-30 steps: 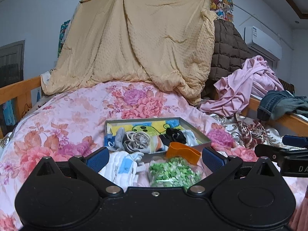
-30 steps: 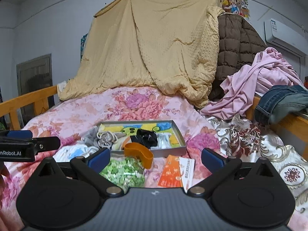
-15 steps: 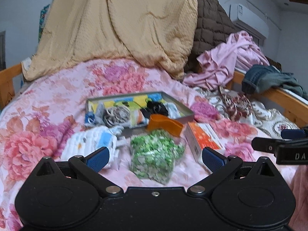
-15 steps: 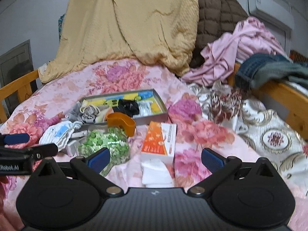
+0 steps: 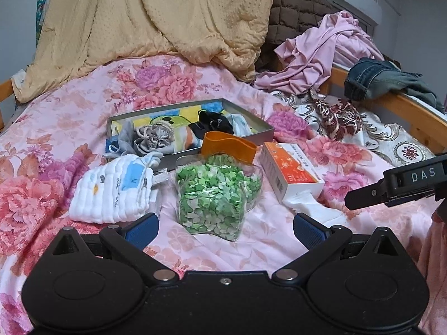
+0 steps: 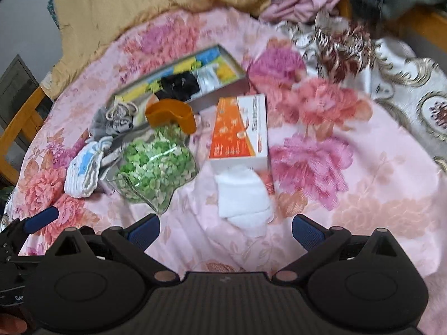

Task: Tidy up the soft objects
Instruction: 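Withdraw both tools from the tray toward the remaining items, then move the right tool to the white cloth while the left tool approaches the orange clip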

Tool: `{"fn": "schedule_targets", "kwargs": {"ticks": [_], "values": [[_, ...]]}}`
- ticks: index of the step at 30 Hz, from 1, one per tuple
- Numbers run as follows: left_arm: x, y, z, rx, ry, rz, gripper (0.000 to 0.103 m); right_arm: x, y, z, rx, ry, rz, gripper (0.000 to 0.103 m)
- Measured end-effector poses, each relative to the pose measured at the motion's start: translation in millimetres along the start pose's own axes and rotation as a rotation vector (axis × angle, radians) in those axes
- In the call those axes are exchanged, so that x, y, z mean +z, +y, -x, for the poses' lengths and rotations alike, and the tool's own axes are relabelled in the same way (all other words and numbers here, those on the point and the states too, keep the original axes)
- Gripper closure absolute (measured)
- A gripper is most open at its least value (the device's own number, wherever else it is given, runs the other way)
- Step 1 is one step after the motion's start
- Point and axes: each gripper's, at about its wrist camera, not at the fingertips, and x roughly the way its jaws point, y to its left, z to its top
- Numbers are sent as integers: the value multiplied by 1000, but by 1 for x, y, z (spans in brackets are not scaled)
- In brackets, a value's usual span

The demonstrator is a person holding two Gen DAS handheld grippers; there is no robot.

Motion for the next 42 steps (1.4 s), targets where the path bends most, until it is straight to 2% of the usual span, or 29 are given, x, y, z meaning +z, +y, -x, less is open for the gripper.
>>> {"fn": "schedule_targets", "kwargs": {"ticks": [10,24,29,35,39,42], "values": [[12,10,-29,23,21,-23,1,12,11,-30,-9,63,61,0],[45,23,-74,-54,-47,19,1,28,7,-68,-37,61,39,0],[57,23,-96,-86,-65,-4,1,32,5,-73,-32,57,0,1],[74,15,-132,-121,-69,-46,1,32,8,-78,-64,60,13,1],[79,7,-153,-121,-67,-112,1,33,7,-83,-83,53,12,1],[82,7,-166,-122,-65,-122,1,33,9,-88,-94,55,27,2]]}}
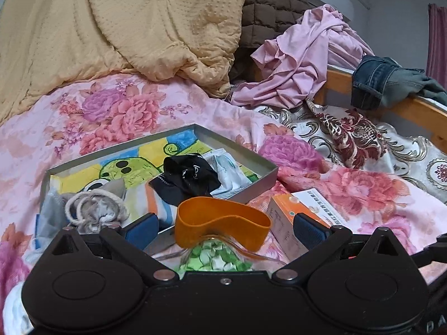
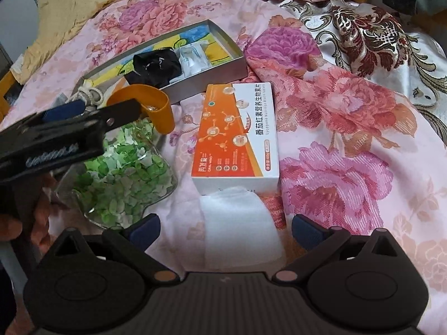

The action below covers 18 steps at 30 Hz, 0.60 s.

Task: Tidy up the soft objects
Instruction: 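Move the right tool to the white cloth while the left tool approaches the orange clip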

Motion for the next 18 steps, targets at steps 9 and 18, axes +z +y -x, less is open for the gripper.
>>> {"fn": "schedule_targets", "kwargs": {"ticks": [9,18], "values": [[-1,3,-31,-34,46,-21,3,4,3,-14,-20,-5,16,11],[-5,4,-36,-38,43,-11,11,3,9,-33,-49,57,25,32]]}}
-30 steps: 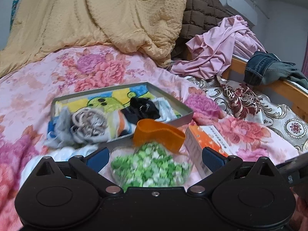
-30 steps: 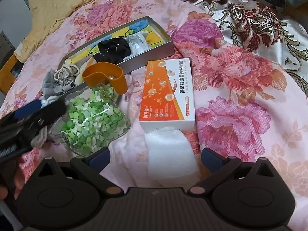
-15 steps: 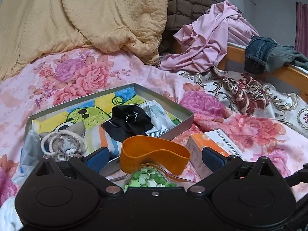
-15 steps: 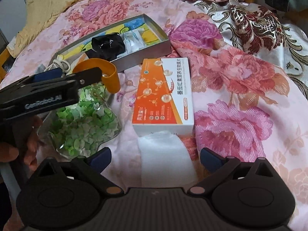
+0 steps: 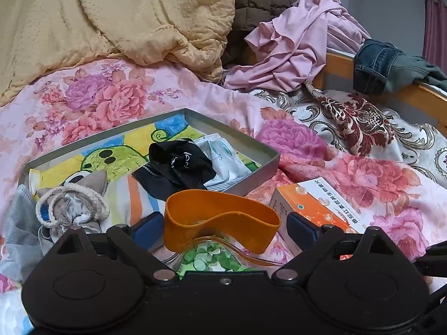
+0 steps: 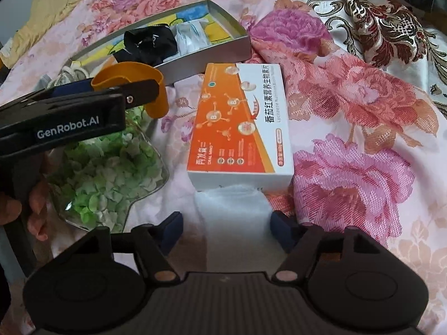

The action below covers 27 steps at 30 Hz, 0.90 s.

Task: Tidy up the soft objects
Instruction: 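Move the right tool to the white cloth while the left tool approaches the orange clip, then grasp the white cloth with the right tool while the left tool grasps the orange clip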

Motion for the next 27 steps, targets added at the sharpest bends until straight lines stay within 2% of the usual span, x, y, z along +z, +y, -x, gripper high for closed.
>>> {"fn": "schedule_targets", "kwargs": {"ticks": [4,12,14,17,23,27], "values": [[-1,1,-1,7,-8,1,16,-1,1,-1,-21,1,12,42],[-3,0,-1,19,-16,-17,25,-2,3,-2,-30,3,29,45],[-4,-1,-1,18,-15,-27,25,-1,2,-2,-29,2,29,45],[-3,-3,-1,13,-3,-50,19,-1,3,-1,-25,-5,36,45],[-2,-9,-5,17,36,-107,13,-1,4,-1,-19,-6,45,54],[0,-10,-9,38,68,-120,16,-1,6,-1,-21,-5,54,62]]}}
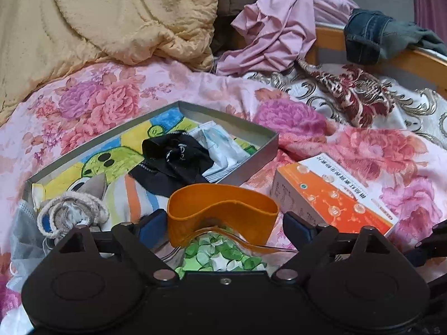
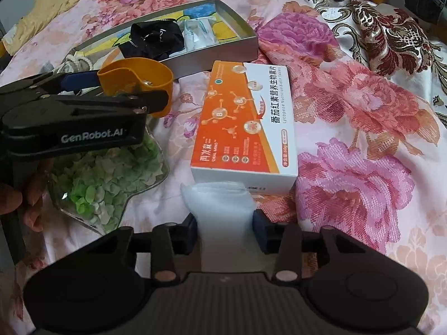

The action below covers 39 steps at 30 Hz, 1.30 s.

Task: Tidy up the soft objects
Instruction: 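Grasp the white cloth with the right tool while the left tool grasps the orange clip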

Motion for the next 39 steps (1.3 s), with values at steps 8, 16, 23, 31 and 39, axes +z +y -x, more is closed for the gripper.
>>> {"fn": "schedule_targets", "kwargs": {"ticks": [8,16,23,31,39], "values": [[-1,4,0,10,-9,29,27,0,-3,0,10,-2,-26,82],[-3,2,2,27,-30,36,38,-1,2,8,85,-11,-18,95],[-7,2,8,48,-67,70,46,-1,5,19,158,-58,-13,96],[-13,6,17,60,-130,144,51,0,4,32,202,-128,-10,96],[-9,4,27,57,-165,145,64,1,6,41,216,-180,5,96]]}}
